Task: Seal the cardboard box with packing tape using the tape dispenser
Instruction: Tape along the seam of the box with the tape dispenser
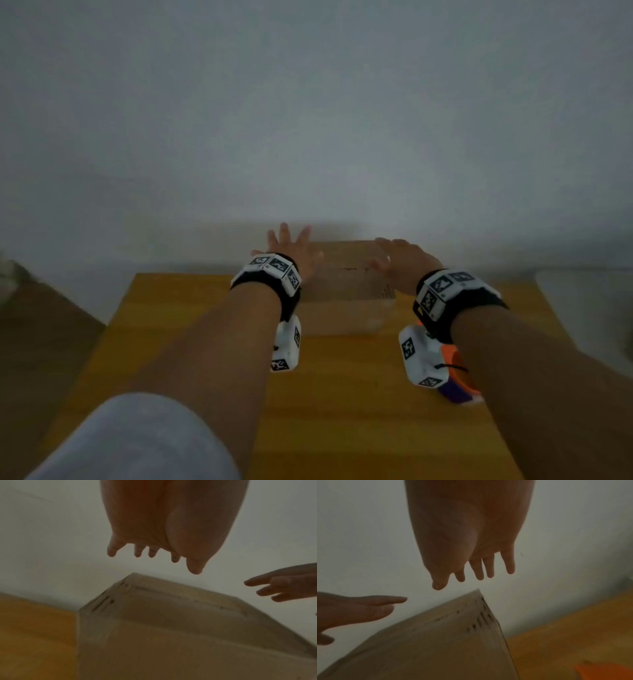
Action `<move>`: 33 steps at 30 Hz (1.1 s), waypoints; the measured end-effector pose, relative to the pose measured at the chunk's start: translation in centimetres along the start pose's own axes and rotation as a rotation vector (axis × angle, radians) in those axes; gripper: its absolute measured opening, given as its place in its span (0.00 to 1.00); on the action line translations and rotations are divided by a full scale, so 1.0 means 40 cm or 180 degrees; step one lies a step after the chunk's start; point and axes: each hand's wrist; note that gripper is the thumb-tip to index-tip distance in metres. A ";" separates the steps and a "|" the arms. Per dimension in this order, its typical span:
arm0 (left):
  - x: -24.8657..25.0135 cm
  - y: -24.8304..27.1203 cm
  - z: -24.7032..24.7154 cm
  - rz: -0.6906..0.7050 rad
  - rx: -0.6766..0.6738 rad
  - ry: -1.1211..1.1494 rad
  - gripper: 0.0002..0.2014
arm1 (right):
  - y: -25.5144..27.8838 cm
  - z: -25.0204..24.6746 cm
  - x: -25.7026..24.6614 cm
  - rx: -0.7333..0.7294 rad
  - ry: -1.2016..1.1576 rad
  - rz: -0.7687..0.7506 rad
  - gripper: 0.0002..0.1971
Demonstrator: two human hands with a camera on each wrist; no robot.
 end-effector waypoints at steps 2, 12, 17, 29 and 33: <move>-0.017 -0.015 0.021 -0.0046 0.0032 -0.0030 0.34 | -0.015 0.022 0.010 0.0014 -0.0174 0.0039 0.31; -0.030 0.006 0.092 -0.0071 0.0131 0.0199 0.37 | -0.005 0.093 0.025 0.0190 -0.0642 0.0218 0.20; -0.035 0.041 0.113 -0.0042 0.0065 0.0180 0.39 | 0.034 0.115 0.044 0.0162 -0.0804 0.0321 0.20; -0.032 0.140 0.188 -0.0065 -0.0083 0.0331 0.42 | 0.141 0.156 0.104 -0.0277 -0.0958 0.0420 0.24; -0.030 0.143 0.210 -0.0014 0.0060 0.0465 0.41 | 0.132 0.177 0.151 0.0068 -0.1282 0.0386 0.25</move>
Point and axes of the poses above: each hand's wrist, its own y-axis away from the middle knuckle, its own z-axis out of the palm, x = y × z, and after that the axes turned 9 degrees about -x, right-handed
